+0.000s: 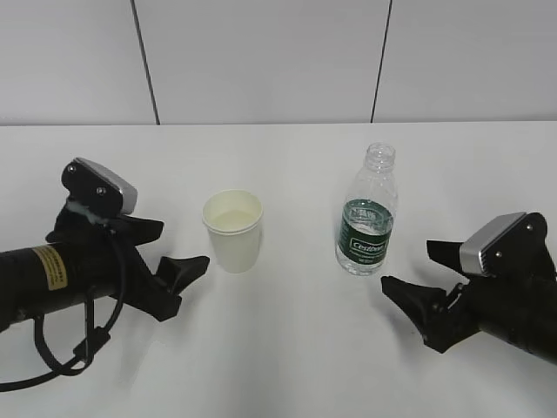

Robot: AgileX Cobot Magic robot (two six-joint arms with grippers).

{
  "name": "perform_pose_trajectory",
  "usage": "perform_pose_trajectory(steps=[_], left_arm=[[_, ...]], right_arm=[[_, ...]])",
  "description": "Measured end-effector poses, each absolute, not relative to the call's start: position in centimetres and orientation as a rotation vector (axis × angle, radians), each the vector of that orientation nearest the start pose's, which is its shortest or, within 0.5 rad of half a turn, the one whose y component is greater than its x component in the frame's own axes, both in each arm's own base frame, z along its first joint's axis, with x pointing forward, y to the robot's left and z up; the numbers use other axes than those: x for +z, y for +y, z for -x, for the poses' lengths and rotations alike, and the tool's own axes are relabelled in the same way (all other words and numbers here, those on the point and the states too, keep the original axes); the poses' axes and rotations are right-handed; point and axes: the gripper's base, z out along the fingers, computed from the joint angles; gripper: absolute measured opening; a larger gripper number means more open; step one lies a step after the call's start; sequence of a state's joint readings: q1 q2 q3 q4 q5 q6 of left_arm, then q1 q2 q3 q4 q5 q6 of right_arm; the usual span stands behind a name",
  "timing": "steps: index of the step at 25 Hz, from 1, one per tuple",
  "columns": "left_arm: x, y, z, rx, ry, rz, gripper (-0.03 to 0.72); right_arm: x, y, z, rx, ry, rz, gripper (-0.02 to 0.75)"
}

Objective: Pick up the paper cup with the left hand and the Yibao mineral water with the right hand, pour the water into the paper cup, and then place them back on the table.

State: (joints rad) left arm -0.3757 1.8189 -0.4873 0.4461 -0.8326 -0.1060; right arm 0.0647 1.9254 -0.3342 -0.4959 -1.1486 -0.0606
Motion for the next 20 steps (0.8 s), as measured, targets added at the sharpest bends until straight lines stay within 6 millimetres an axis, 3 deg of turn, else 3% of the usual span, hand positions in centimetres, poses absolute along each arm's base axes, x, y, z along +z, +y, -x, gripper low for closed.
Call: perform_pose_trajectory(steps=[7, 12, 16, 20], left_arm=[[15.6, -11.7, -24.5, -0.334, 2.035, -0.724, 0.573], [19.0, -10.2, -25.2, -0.135, 2.197, -0.64, 0.573], [21.4, -9.0, -26.0, 0.031, 2.418, -0.49, 0.566], [22.7, -8.3, -25.3, 0.119, 2.63, -0.49, 0.564]], right_arm=[[12.1, 5.3, -23.7, 0.305, 1.798, 0.54, 0.651], [14.0, 5.1, -23.4, 0.286, 1.782, 0.521, 0.643], [15.1, 5.0, -23.1, 0.287, 1.789, 0.486, 0.635], [16.3, 4.8, -22.7, 0.282, 1.794, 0.452, 0.633]])
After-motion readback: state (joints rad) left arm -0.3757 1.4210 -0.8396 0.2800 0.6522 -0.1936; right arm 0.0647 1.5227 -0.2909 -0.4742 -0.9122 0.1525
